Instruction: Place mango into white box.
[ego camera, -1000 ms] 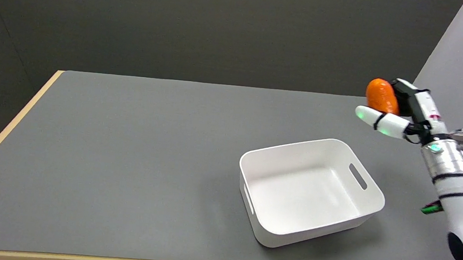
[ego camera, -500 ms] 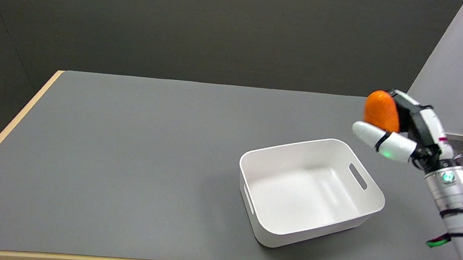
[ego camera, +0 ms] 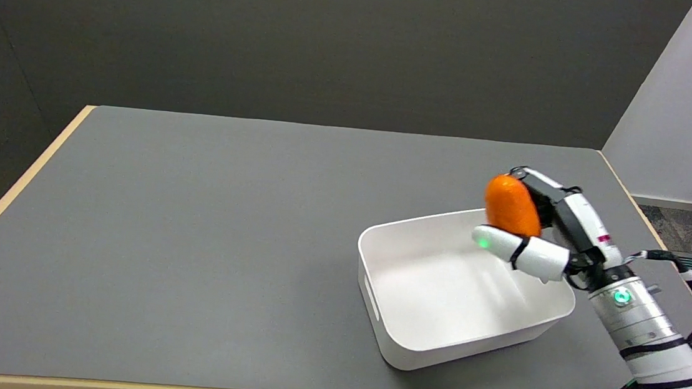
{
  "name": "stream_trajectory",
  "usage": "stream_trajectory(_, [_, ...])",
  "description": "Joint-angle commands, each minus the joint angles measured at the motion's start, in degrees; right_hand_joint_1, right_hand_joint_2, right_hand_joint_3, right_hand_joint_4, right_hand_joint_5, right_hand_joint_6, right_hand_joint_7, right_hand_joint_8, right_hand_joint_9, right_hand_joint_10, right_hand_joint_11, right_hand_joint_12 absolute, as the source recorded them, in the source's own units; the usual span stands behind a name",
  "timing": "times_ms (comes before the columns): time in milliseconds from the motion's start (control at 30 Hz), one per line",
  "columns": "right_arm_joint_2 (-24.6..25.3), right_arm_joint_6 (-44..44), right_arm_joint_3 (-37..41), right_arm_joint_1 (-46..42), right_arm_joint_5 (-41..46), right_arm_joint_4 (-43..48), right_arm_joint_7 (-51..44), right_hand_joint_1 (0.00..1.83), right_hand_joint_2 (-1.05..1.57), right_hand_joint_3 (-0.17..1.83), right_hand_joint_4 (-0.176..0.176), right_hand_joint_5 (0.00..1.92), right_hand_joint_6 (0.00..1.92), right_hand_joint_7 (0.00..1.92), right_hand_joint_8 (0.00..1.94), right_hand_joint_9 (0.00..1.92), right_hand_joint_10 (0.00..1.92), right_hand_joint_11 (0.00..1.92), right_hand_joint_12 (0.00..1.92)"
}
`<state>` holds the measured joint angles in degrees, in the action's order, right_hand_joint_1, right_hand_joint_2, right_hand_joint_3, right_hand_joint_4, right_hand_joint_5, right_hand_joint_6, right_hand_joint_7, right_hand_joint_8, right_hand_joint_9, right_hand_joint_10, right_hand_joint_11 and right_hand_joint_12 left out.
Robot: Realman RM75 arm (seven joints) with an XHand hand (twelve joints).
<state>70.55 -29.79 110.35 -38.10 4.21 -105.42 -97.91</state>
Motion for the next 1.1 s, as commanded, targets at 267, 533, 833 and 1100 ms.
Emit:
stream_trajectory(267, [-7.0, 13.4, -11.3, 9.3, -14.1, 4.8, 0.9, 1.21, 0.94, 0.61, -0.176, 0.75, 1.47, 0.80, 1.48, 1.01, 1.69, 1.02, 1.92])
stream_trajectory(533, [-4.4, 12.3, -7.7, 6.1, -13.5, 4.1, 0.9, 1.21, 0.94, 0.61, -0.176, 0.75, 1.46, 0.80, 1.48, 1.01, 1.70, 1.01, 1.92])
stream_trajectory(833, [-1.3, 6.3, -2.5, 3.6, -13.8, 3.8, 1.2, 0.54, 0.57, 0.89, 0.079, 0.28, 0.53, 0.38, 0.45, 0.33, 0.88, 0.40, 1.55])
stream_trajectory(1100, [-0.1, 5.7, -1.8, 3.8, -13.5, 2.8, 0.9, 0.39, 0.50, 0.85, 0.048, 0.11, 0.36, 0.06, 0.23, 0.01, 0.59, 0.04, 1.26])
